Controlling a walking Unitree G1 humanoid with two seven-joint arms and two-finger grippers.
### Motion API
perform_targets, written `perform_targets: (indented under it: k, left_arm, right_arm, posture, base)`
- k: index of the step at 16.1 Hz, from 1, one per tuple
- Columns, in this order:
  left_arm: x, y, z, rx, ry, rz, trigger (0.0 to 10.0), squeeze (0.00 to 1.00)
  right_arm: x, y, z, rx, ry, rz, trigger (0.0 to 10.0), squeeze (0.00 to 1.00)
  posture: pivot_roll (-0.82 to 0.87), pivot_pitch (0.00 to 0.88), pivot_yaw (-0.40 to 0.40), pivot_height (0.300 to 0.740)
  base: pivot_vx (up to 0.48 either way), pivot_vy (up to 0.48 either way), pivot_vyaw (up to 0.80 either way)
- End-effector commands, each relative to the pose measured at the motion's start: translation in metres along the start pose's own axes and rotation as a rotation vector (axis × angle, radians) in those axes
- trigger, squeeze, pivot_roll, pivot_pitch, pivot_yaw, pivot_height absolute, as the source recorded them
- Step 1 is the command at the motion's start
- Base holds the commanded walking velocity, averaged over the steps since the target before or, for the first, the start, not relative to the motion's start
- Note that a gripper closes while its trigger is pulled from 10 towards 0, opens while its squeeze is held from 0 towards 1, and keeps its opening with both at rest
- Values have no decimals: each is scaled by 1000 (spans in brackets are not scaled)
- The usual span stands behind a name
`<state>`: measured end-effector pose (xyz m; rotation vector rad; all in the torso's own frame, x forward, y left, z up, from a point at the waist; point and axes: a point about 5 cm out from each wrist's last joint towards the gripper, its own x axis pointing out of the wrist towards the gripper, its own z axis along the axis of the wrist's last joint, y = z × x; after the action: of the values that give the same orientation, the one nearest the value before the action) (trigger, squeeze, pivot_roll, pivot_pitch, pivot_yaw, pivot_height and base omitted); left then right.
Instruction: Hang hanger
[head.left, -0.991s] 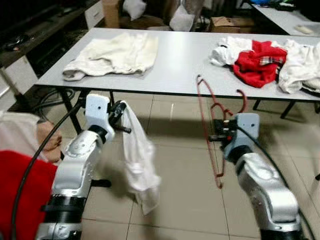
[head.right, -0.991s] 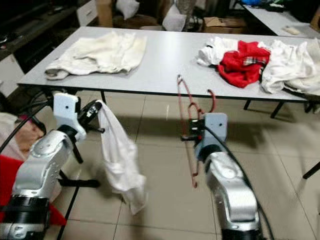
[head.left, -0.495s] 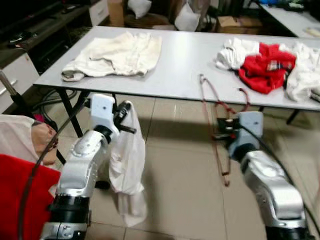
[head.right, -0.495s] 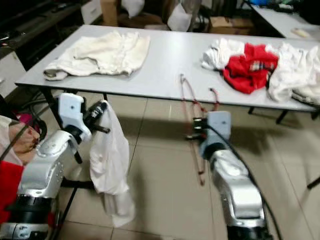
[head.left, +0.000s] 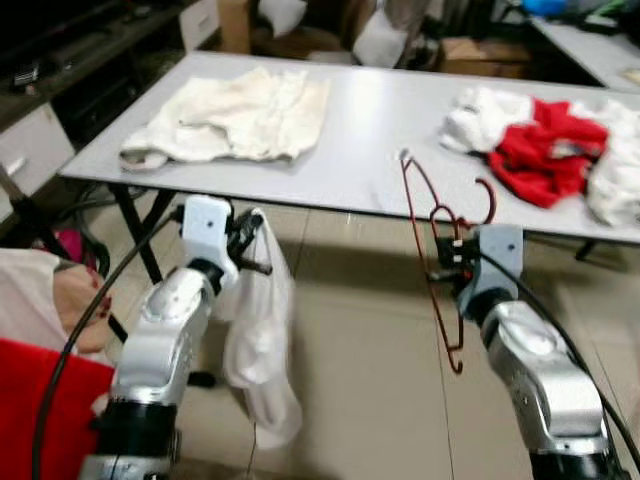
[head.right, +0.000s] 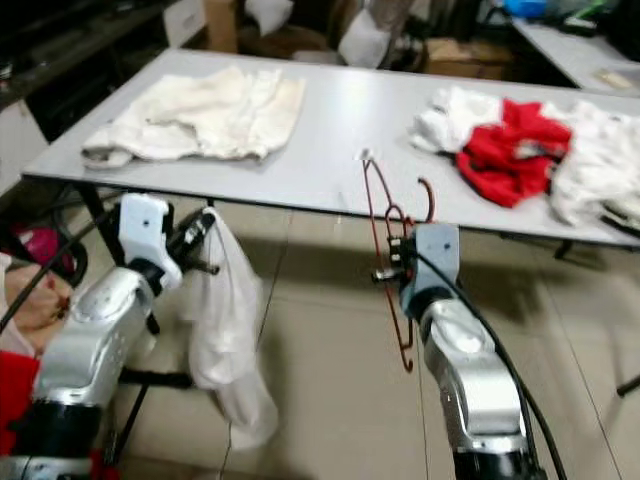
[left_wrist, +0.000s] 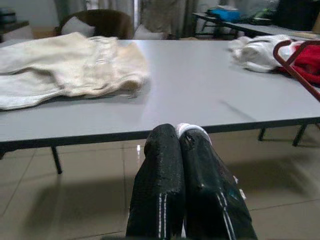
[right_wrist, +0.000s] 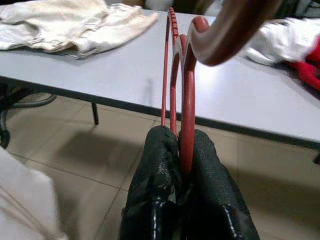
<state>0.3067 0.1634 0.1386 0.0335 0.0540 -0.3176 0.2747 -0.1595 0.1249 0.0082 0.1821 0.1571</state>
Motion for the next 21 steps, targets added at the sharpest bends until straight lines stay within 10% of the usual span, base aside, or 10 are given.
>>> perform_targets:
  k: [1, 21]
  left_arm:
    - [-2, 6, 8, 18, -27, 24, 10000, 0]
    - [4, 11, 15, 40, -48, 25, 10000, 0]
  right_arm:
    - [2, 7, 3, -9, -18, 28, 10000, 0]
    - [9, 8, 14, -5, -71, 53, 10000, 0]
  posture:
    - [-82, 0, -23, 740]
    - [-80, 0, -10, 740]
  base:
    - [330, 0, 0]
    - [329, 0, -120]
